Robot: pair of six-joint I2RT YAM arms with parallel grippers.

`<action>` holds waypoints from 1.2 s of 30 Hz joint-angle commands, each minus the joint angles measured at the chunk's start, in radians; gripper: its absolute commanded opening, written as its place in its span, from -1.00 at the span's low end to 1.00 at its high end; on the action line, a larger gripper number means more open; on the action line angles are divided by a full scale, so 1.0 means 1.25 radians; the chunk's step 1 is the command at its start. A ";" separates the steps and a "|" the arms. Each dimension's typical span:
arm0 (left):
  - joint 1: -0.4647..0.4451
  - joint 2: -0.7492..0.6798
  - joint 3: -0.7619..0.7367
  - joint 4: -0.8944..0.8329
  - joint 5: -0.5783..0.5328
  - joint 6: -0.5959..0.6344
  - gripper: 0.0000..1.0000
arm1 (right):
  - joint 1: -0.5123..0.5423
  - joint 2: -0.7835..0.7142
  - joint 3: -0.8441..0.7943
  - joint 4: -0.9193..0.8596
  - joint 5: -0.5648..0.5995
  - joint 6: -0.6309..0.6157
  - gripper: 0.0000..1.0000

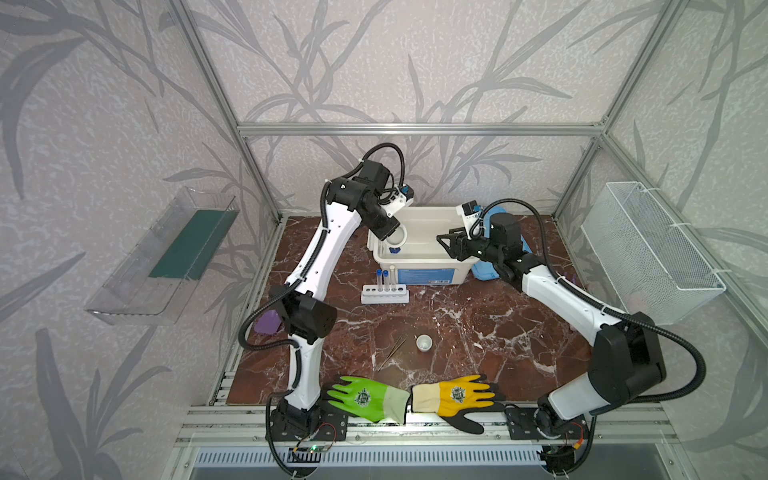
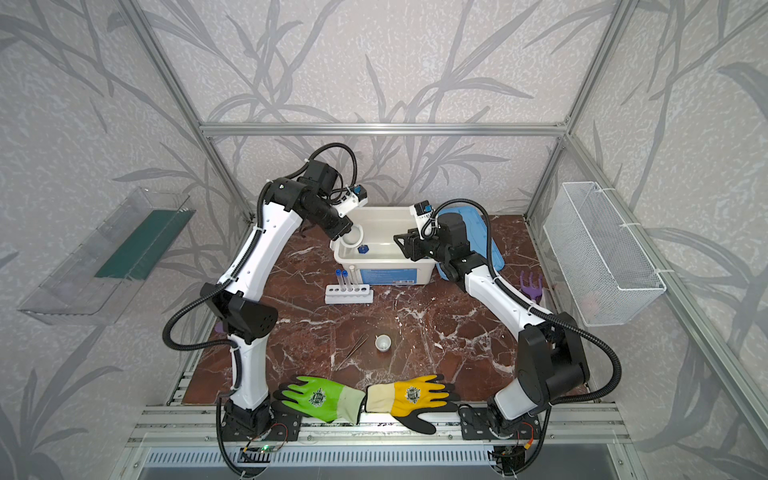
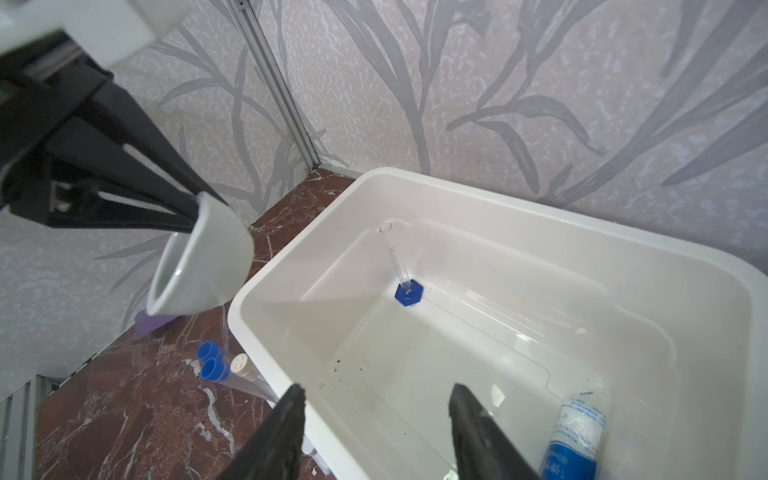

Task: Organize the chemistry lab equipment
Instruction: 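Lift the crucible and carry it over the white bin with the left gripper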

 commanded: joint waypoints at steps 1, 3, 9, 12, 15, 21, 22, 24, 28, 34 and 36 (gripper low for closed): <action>-0.001 0.057 0.056 0.002 0.026 0.038 -1.00 | -0.004 -0.019 -0.013 0.017 -0.015 0.011 0.12; 0.000 0.093 0.070 0.021 0.017 0.037 -1.00 | -0.005 -0.019 -0.016 0.019 -0.016 0.013 0.12; 0.001 0.163 0.110 0.047 0.044 0.027 -1.00 | -0.006 -0.018 -0.017 0.015 -0.016 0.015 0.12; 0.003 0.187 0.108 0.052 0.032 0.033 -1.00 | -0.007 -0.013 -0.016 0.015 -0.017 0.015 0.12; 0.008 0.203 0.103 0.061 0.049 0.021 -1.00 | -0.007 -0.008 -0.016 0.015 -0.019 0.019 0.12; 0.009 0.226 0.086 0.067 0.058 0.015 -1.00 | -0.007 0.000 -0.017 0.014 -0.019 0.022 0.12; 0.008 0.227 0.078 0.072 0.054 0.014 -1.00 | -0.007 0.001 -0.017 0.014 -0.019 0.023 0.12; 0.008 0.229 0.064 0.081 0.047 0.012 -1.00 | -0.007 0.005 -0.016 0.012 -0.018 0.023 0.12; 0.008 0.238 0.053 0.091 0.043 0.006 -1.00 | -0.007 0.012 -0.017 0.015 -0.019 0.025 0.12; 0.004 0.252 0.047 0.103 0.036 -0.004 -1.00 | -0.007 0.022 -0.022 0.023 -0.019 0.028 0.12; 0.004 0.258 0.047 0.110 0.033 -0.006 -1.00 | -0.008 0.026 -0.022 0.024 -0.020 0.032 0.12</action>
